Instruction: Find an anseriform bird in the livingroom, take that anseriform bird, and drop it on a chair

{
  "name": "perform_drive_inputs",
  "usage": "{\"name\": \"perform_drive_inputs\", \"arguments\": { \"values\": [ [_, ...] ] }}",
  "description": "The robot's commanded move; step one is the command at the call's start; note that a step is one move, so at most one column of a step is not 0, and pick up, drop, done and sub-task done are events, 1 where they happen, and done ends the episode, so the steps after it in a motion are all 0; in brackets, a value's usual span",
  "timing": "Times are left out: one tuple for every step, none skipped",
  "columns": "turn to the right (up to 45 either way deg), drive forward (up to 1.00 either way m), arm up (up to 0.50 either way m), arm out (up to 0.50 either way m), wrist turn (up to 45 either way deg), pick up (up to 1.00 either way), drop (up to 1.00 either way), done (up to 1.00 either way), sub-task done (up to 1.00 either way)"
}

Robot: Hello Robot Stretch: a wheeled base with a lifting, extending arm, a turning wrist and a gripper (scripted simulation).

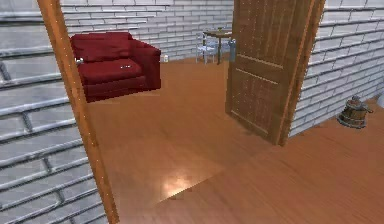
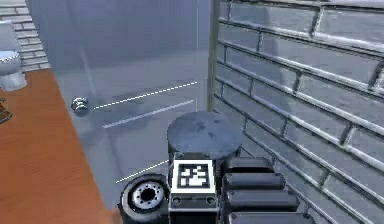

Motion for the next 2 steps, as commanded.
{"name": "perform_drive_inputs", "arguments": {
  "values": [
    [0.0, 1.00, 0.00, 0.00, 0.0, 0.00, 0.00, 0.00, 0.00],
    [0.0, 1.00, 0.00, 0.00, 0.0, 0.00, 0.00, 0.00, 0.00]
  ]
}}
